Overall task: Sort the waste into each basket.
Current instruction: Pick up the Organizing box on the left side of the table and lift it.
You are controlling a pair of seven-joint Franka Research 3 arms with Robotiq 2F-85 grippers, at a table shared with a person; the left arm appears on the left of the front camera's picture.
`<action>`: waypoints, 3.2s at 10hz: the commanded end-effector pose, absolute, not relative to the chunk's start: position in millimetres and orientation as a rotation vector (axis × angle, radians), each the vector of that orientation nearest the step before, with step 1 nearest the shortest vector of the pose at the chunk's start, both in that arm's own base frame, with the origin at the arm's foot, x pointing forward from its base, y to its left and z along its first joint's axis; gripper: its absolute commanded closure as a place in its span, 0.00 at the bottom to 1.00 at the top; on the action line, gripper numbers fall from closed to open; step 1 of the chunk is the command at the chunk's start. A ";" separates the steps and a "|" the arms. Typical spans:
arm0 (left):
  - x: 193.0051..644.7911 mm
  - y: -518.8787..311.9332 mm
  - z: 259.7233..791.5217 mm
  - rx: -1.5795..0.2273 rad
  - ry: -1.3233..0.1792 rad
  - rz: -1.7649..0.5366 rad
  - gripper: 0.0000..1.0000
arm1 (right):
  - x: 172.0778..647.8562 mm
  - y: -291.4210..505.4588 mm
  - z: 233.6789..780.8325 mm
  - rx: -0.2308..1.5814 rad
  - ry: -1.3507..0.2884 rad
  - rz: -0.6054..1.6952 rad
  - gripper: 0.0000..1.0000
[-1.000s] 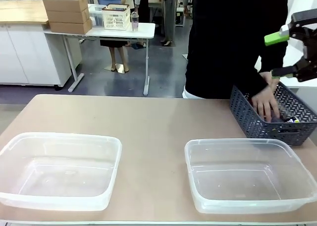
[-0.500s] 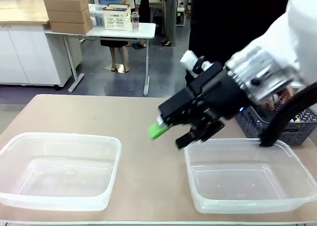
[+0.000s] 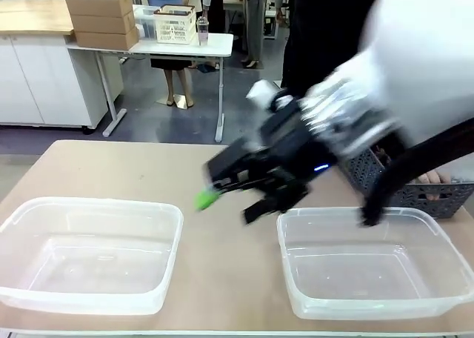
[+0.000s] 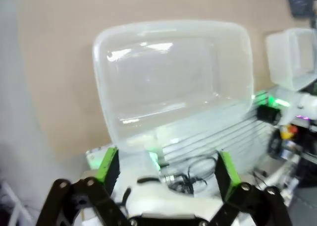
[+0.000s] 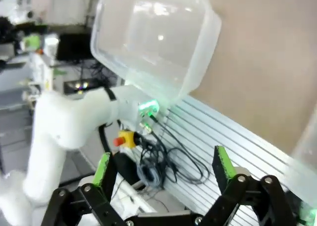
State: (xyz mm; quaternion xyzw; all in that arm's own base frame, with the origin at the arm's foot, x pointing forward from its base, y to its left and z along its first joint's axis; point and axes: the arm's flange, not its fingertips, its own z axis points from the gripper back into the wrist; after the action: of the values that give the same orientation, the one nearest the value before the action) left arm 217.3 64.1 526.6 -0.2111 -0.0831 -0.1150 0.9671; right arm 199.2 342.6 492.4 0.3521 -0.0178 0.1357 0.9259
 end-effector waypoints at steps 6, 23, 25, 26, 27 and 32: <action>238.8 43.2 401.9 -0.603 0.190 -0.376 0.00 | 284.0 464.5 429.5 0.381 -0.002 0.118 0.00; 275.3 18.6 331.4 -0.212 0.217 -0.208 0.60 | 271.2 524.7 358.1 0.040 0.110 -0.009 1.00; 271.8 20.6 338.9 -0.173 0.176 -0.192 0.65 | 270.4 521.6 360.6 0.045 0.104 -0.022 1.00; 272.0 20.1 338.8 -0.179 0.176 -0.194 1.00 | 270.0 521.4 360.7 0.046 0.103 -0.024 0.87; 273.2 18.9 335.8 -0.180 0.186 -0.191 1.00 | 270.5 520.8 359.1 0.049 0.112 -0.023 0.97; 273.3 20.3 339.2 -0.187 0.168 -0.170 1.00 | 275.2 508.0 362.6 0.043 0.139 -0.038 1.00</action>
State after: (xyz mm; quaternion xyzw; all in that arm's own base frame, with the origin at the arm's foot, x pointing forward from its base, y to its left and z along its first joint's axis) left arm 338.4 35.5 371.8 -0.0885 0.1038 -0.0973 0.9859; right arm 277.6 509.4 357.4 0.0182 0.0659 -0.0105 0.9976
